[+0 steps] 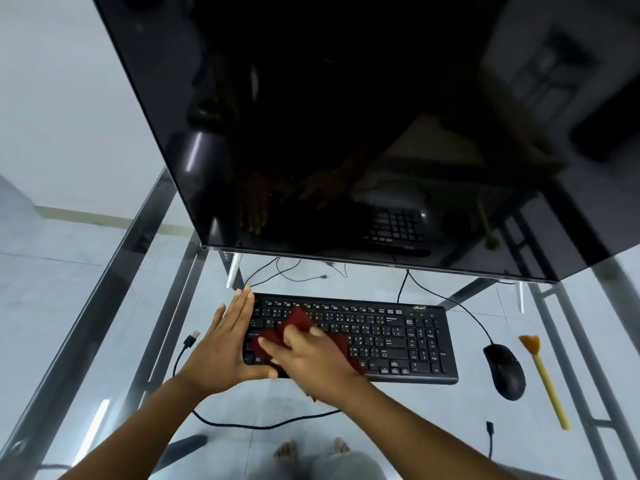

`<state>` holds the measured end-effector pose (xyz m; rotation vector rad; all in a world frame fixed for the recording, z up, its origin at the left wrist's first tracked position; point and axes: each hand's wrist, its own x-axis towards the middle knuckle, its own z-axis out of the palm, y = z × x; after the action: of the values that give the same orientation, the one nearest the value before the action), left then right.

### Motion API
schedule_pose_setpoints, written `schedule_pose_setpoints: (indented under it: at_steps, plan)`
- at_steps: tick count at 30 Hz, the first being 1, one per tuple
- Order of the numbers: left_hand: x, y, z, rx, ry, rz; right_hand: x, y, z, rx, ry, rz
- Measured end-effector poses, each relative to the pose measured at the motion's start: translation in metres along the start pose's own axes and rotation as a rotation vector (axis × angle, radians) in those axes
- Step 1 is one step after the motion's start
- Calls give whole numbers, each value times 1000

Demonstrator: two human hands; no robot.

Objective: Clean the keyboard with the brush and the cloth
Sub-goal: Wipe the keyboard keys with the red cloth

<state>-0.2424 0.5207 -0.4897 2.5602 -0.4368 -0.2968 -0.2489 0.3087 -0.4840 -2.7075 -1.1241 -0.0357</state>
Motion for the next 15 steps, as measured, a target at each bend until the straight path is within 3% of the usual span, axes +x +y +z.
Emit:
schedule_pose_setpoints:
  at_steps: [4,6,8,10,15]
  plan:
    - [-1,1,0,-13,-4,-4,19,10,-6,84,140,359]
    - [-2,1,0,-15,1,1,25,-5,0,96,107,320]
    - [-2,-1,1,-19,2,8,25,-19,5,96,9,106]
    - [-1,-1,1,-22,1,12,28,-12,3,40,4,18]
    - [-1,1,1,-32,12,8,44,8,-7,72,137,388]
